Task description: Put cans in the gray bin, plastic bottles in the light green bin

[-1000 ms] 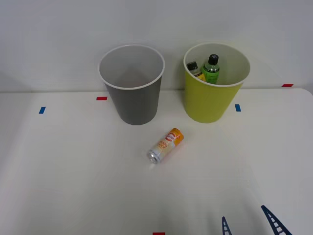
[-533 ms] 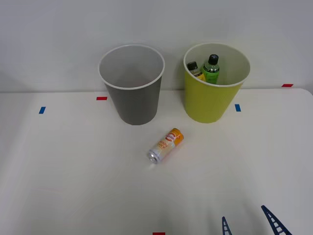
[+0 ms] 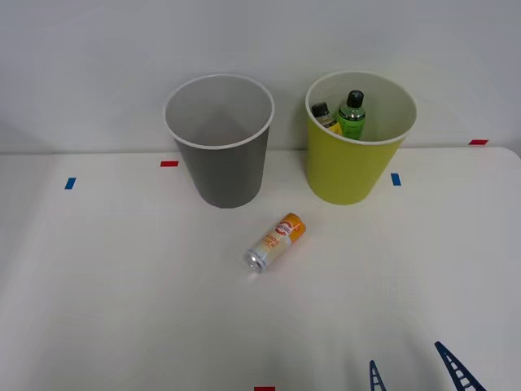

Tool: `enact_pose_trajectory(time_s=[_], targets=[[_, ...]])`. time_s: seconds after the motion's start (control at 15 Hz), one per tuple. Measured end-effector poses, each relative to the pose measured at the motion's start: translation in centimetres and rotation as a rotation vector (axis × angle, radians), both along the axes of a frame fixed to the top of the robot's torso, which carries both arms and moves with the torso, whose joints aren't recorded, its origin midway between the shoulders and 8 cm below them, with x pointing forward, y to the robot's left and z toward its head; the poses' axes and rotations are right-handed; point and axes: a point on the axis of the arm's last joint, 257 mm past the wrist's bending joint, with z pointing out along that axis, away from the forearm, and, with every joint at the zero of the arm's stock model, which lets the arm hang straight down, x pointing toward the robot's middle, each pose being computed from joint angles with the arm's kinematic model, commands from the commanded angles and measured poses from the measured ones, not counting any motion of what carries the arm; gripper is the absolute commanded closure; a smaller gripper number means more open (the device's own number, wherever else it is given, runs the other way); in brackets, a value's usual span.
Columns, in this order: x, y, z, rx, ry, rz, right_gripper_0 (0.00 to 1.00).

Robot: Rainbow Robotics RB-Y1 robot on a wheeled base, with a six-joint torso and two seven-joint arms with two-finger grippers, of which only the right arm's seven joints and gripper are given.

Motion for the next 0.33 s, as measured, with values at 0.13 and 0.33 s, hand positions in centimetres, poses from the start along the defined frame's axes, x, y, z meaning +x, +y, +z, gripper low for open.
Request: enact_pose_trajectory(time_s=[0.13,0.33], targets=[[0.00,0.00,0.00,0.000,0.000,0.000,0.07],[0.00,0.00,0.00,0.000,0.000,0.000,0.07]])
